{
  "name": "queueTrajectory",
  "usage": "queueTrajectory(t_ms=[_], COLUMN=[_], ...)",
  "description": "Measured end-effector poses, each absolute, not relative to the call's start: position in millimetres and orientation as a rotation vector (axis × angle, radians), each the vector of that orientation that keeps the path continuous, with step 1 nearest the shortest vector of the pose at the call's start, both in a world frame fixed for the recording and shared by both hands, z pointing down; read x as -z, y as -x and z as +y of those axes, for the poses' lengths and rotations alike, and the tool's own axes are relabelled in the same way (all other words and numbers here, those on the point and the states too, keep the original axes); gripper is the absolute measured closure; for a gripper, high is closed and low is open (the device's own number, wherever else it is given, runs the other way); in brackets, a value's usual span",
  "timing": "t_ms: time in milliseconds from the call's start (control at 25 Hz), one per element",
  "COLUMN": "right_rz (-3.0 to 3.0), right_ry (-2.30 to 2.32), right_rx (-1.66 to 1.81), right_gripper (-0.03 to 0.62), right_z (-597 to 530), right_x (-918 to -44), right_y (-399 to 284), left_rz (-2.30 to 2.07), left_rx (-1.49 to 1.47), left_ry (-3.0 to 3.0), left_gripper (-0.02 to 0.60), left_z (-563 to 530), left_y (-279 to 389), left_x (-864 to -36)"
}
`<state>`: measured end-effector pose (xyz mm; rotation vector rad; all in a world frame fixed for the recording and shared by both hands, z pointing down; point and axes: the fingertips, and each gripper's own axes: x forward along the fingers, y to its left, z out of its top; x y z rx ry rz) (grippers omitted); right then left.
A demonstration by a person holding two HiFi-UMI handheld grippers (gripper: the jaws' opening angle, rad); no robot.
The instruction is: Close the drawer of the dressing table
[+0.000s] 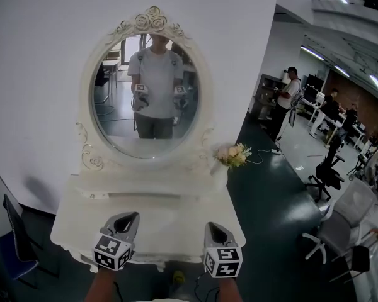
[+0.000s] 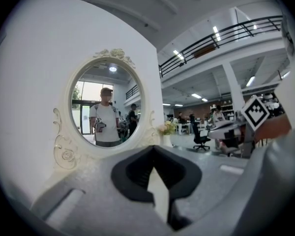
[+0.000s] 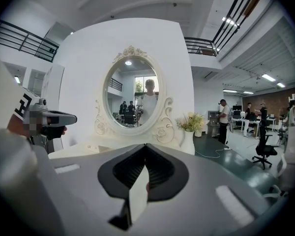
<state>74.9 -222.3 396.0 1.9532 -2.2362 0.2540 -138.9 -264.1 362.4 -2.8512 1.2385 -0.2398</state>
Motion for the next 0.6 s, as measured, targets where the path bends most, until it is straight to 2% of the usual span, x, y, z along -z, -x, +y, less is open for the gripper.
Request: queueTrajectory(t_ms=[600], right_rz=[-2.249], right_ry=[-1.956], right_rx=[-0.282], right_gripper=[0.591], right_z=[-226.7], right_x=[-396.9], right_y=[-79.6], left_rz=[1.251], left_rx=[0.222], left_ry=[2.856], left_gripper=[0.583], left_z=[-268.1], left_y=[138.2], left_x=[-361.1])
